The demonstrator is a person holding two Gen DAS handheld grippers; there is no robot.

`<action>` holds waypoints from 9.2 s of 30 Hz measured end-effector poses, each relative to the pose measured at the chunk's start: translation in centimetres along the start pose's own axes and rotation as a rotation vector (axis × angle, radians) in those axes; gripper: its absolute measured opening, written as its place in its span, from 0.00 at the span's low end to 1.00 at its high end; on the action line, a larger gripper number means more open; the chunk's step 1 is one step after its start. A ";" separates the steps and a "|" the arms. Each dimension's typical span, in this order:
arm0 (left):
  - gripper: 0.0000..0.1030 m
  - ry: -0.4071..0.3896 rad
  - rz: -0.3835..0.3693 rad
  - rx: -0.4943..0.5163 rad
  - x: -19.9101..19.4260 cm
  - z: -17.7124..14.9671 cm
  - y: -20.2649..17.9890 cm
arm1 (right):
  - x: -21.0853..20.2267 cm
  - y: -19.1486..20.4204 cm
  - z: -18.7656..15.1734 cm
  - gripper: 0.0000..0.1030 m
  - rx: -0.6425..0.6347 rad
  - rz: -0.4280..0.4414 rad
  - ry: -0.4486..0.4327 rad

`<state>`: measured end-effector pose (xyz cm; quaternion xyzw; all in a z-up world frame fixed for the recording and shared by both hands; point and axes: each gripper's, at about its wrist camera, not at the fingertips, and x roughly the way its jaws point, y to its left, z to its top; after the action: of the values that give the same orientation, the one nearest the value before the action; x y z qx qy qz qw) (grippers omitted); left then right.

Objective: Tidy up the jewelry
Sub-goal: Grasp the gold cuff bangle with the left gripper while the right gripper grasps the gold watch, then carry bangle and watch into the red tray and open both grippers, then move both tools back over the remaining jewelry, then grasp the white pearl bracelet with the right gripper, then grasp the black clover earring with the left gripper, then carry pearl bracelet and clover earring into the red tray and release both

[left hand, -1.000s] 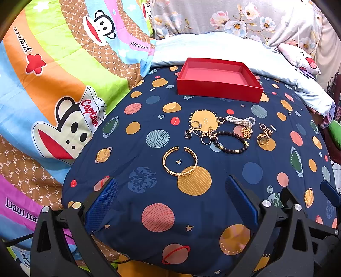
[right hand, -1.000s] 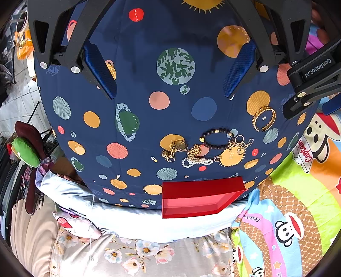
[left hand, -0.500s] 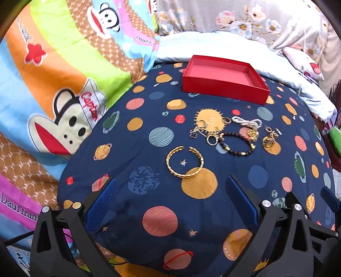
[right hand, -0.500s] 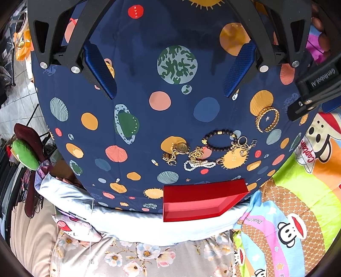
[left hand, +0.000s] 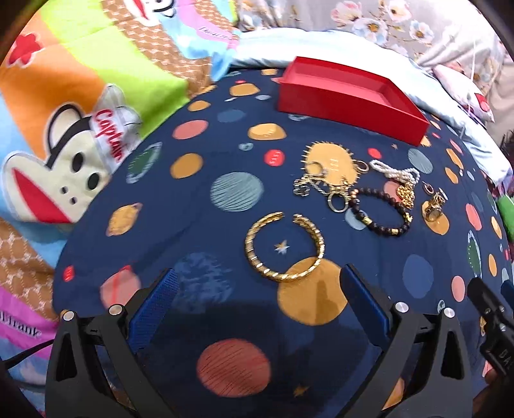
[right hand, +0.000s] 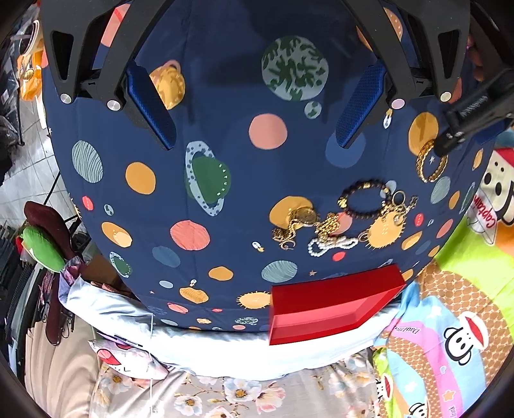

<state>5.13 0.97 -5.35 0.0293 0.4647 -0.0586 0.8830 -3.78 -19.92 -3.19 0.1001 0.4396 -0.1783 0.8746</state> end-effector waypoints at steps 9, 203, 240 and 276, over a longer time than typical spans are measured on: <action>0.83 0.021 -0.013 0.014 2.8 0.3 -0.6 | 1.2 -0.4 0.4 0.95 0.010 -0.001 0.021; 0.56 -0.004 -0.134 -0.024 4.6 4.0 0.4 | 5.5 3.2 8.3 0.12 -0.135 0.388 -0.072; 0.12 -0.116 -0.232 0.036 0.5 6.0 -1.1 | 2.6 1.6 7.1 0.12 -0.100 0.396 -0.103; 0.12 -0.426 -0.315 0.115 -8.0 18.9 -4.5 | 1.5 1.4 14.5 0.12 -0.099 0.396 -0.214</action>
<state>15.51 -4.84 11.94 -0.0060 0.2632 -0.2263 0.9378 8.24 -23.75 4.21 0.1219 0.3241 0.0087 0.9381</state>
